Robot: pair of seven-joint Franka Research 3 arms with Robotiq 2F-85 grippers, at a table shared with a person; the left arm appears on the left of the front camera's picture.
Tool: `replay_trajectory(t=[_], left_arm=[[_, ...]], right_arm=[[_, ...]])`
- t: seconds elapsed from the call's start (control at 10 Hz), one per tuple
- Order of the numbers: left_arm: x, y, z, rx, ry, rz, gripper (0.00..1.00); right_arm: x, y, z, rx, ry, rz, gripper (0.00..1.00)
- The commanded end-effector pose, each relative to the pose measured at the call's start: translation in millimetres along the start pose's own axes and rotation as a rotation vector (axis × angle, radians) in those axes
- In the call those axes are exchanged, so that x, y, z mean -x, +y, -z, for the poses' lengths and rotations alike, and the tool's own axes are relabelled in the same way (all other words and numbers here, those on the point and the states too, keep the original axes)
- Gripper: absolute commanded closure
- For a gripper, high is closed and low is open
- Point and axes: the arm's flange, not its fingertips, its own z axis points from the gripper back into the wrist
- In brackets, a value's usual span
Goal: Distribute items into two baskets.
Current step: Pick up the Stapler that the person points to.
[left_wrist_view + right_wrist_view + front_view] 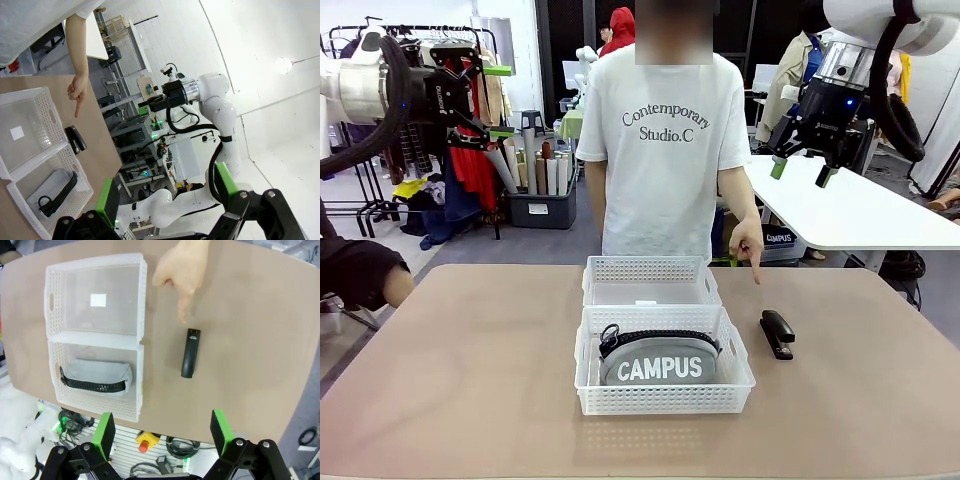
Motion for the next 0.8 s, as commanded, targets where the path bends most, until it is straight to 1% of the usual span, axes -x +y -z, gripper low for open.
replay_trajectory(t=[0.0,0.1,0.2,0.3,0.4,0.5,0.6,0.7], left_arm=[[0,-2,0,0.001,0.000,-0.001,0.00],[0,-2,0,0.001,0.000,-0.001,0.00],[0,-2,0,0.001,0.000,-0.001,0.00],[0,-2,0,0.001,0.000,-0.001,0.00],[0,-2,0,0.001,0.000,-0.001,0.00],[0,-2,0,0.001,0.000,-0.001,0.00],[0,-2,0,0.001,0.000,-0.001,0.00],[0,-2,0,0.001,0.000,-0.001,0.00]], right_arm=[[0,1,-1,-0.011,0.000,0.002,0.00],[0,0,0,0.000,0.000,0.000,0.00],[6,3,22,0.103,-0.017,-0.060,0.00],[23,9,42,0.159,-0.080,-0.109,0.00],[32,7,55,0.226,-0.105,-0.135,0.00],[45,2,70,0.263,-0.115,-0.139,0.00],[59,-2,91,0.250,-0.118,-0.123,0.00],[64,-8,103,0.249,-0.108,-0.093,0.00]])
